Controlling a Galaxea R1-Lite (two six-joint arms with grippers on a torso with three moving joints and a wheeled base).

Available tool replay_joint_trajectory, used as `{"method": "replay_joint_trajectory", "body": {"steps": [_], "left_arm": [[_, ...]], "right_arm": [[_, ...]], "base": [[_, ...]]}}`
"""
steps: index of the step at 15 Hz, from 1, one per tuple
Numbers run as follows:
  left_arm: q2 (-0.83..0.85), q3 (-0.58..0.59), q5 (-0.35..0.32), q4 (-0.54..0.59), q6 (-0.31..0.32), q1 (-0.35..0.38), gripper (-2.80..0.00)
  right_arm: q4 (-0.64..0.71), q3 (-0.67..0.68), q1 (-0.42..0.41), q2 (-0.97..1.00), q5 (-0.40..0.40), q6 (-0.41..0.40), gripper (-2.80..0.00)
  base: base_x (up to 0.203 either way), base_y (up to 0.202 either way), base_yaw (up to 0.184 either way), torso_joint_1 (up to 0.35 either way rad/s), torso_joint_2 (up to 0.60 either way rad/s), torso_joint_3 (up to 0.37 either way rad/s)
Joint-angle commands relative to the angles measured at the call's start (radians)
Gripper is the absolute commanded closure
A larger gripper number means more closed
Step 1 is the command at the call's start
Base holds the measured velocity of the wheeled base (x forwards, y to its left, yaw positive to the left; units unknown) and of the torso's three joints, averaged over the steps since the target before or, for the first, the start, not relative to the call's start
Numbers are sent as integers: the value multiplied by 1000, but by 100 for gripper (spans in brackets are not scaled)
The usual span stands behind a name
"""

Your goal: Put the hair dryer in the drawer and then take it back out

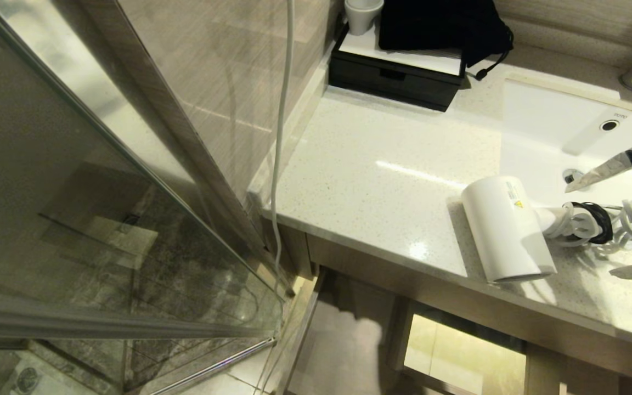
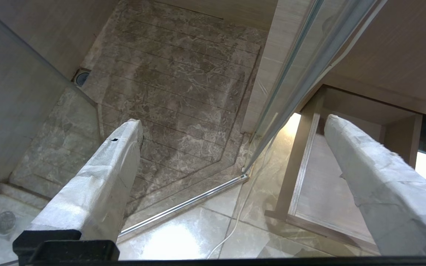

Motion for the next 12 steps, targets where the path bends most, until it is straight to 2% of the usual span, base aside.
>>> {"method": "replay_joint_trajectory", "body": {"steps": [1, 4, 9, 10, 12], "left_arm": [[0, 0, 0, 0, 0, 0, -280], [0, 0, 0, 0, 0, 0, -280], [0, 0, 0, 0, 0, 0, -280], [0, 0, 0, 0, 0, 0, -280], [0, 0, 0, 0, 0, 0, -280]], "right_arm": [[6, -4, 27, -6, -14, -7, -280], [8, 2, 59, -19, -29, 15, -280], [44, 22, 101, -31, -112, 49, -280], [45, 22, 123, -28, -140, 73, -280], [45, 36, 183, -23, -198, 175, -280]], "base": [[0, 0, 0, 0, 0, 0], [0, 0, 0, 0, 0, 0], [0, 0, 0, 0, 0, 0], [0, 0, 0, 0, 0, 0], [0, 0, 0, 0, 0, 0]]}}
